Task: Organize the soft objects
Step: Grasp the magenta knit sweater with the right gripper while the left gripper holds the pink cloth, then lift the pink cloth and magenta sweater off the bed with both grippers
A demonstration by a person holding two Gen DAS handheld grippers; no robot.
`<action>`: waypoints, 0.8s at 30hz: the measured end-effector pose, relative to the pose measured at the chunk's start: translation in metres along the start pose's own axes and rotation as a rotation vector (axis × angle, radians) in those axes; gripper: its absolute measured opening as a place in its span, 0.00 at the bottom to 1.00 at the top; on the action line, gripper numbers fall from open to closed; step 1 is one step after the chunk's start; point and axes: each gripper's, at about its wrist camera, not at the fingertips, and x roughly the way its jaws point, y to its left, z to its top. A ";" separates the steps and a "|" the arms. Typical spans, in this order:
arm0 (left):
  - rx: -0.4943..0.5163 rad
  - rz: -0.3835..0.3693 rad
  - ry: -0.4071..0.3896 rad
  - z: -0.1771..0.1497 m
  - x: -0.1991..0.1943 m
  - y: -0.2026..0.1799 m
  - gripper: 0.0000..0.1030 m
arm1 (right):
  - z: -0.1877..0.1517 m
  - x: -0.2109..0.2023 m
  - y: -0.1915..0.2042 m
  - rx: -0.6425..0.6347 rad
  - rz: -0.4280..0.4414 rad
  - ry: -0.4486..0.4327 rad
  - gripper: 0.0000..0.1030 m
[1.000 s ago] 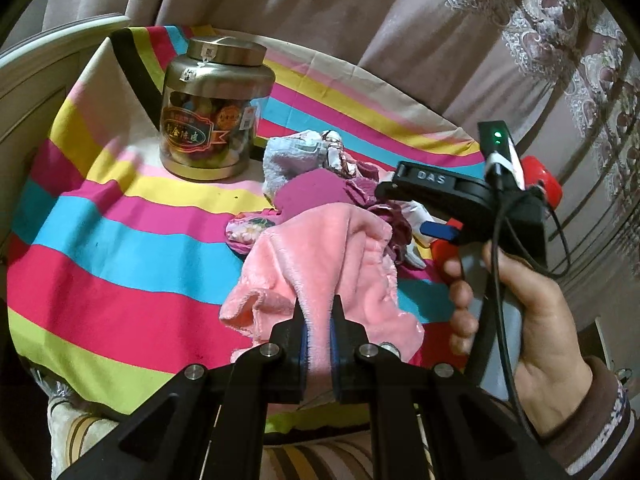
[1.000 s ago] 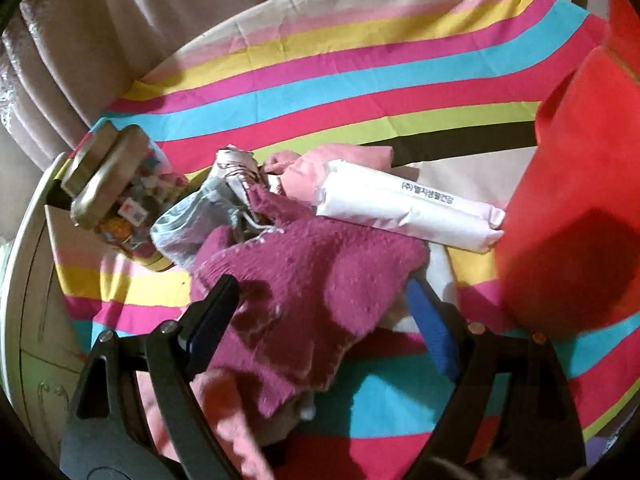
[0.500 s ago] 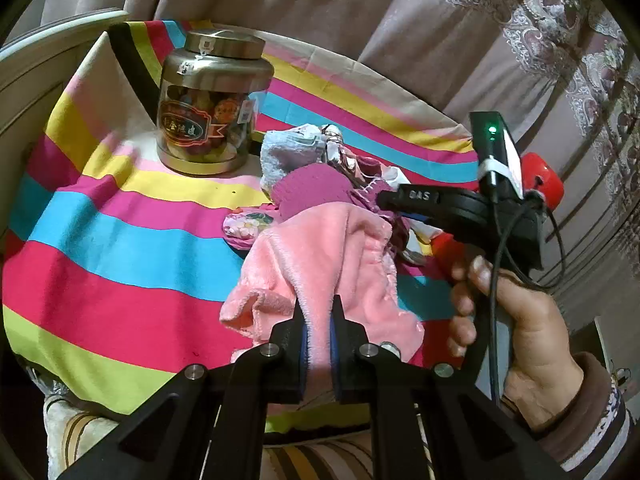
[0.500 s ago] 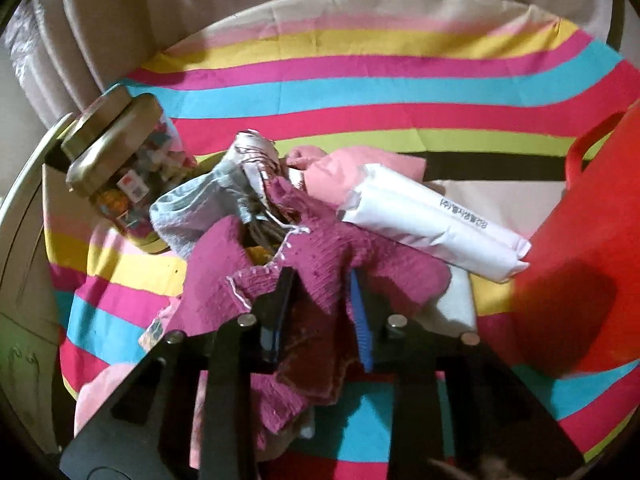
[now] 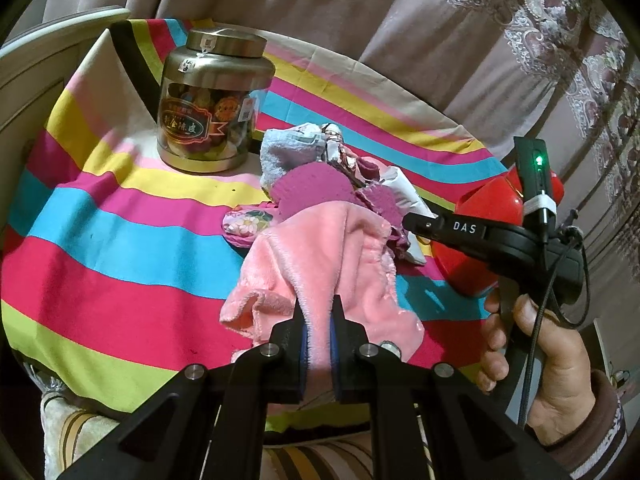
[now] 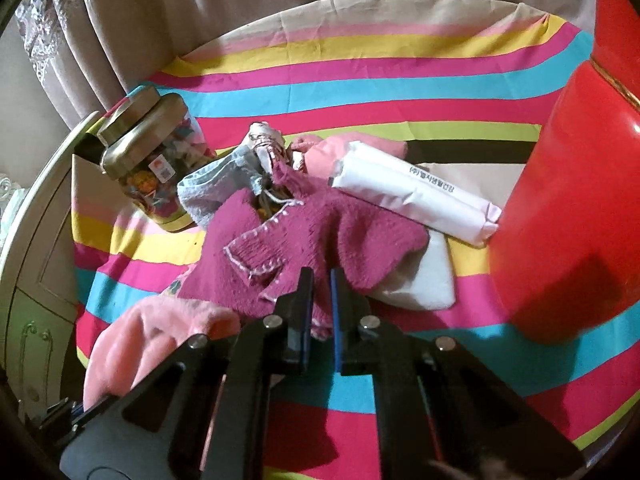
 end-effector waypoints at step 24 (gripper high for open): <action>-0.003 0.016 -0.008 -0.001 -0.001 0.001 0.09 | -0.009 -0.016 0.002 -0.039 0.003 -0.016 0.12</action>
